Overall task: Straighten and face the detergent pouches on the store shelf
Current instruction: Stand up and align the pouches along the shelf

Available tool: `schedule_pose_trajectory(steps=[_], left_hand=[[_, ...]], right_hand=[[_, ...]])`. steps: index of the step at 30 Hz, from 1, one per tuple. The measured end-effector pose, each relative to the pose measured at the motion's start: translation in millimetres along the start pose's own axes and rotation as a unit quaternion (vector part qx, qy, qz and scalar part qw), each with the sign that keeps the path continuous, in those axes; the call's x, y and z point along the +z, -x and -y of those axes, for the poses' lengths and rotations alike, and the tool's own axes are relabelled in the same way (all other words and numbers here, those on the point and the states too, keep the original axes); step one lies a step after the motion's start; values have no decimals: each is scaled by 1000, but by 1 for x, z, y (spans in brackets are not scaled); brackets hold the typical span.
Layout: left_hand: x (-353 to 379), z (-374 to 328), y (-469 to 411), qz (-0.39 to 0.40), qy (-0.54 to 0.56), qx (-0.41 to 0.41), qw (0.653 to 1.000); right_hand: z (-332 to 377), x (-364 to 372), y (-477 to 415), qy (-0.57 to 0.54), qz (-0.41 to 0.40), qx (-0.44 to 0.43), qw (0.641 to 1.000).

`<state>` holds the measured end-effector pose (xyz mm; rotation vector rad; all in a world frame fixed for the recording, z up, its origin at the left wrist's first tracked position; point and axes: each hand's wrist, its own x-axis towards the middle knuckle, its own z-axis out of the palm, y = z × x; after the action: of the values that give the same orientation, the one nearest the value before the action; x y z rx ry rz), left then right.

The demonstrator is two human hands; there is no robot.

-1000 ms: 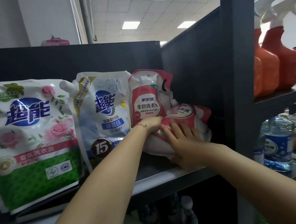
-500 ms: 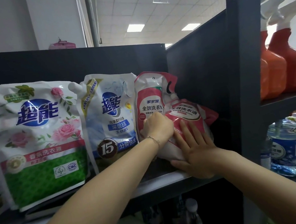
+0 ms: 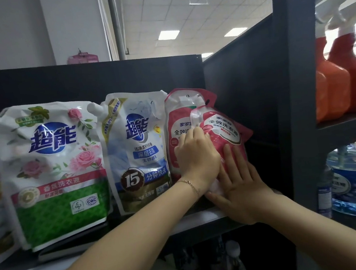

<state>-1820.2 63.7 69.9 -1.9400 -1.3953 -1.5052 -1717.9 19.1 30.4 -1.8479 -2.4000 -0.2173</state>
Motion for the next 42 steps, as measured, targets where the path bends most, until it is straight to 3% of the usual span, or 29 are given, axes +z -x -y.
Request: schedule_pose_trajectory(steps=[3,6,9,12,14,17,20,22,25,27,31,34,38,39,42], left_hand=[[-1,3,1,-50,-15,58,997],[-5,11,2,-50,-32,83,995],[-5,21,5,-34,-45,71,996],[-4,27,7,-33,-45,67,996],[-3,28,6,-33,-52,75,995],[-3,29,6,-37,-72,87,993],[-4,31,5,-23,-77,72,994],[-7,32,5,18,-74,43,996],[-15,32,2,73,-57,-13,996],[-21,33,-7,128,-34,-113,985],[-30,52,-37,217,39,-294,930],[-28,61,-46,259,121,-337,897],[-18,59,-49,324,270,-394,817],[-17,58,-49,325,295,-393,808],[-22,59,-44,305,292,-374,826]], right_hand=[[-3,3,-1,-25,-17,-32,999],[-13,8,-1,-47,-48,-76,995],[-22,13,-2,-30,-141,-113,983],[-19,7,-8,-191,-302,-110,927],[-20,5,-26,-322,-335,-58,884],[-27,2,-66,-469,-303,65,827],[-36,0,-90,-632,-171,168,737],[-39,-3,-96,-698,-101,190,683],[-41,-7,-103,-753,-60,175,631],[-41,-8,-107,-768,-44,175,614],[-40,-4,-112,-795,-28,189,575],[-40,-6,-109,-805,-18,194,560],[-41,-9,-106,-818,-3,193,542],[-40,-10,-105,-822,-3,193,536],[-37,-12,-108,-831,-26,177,527]])
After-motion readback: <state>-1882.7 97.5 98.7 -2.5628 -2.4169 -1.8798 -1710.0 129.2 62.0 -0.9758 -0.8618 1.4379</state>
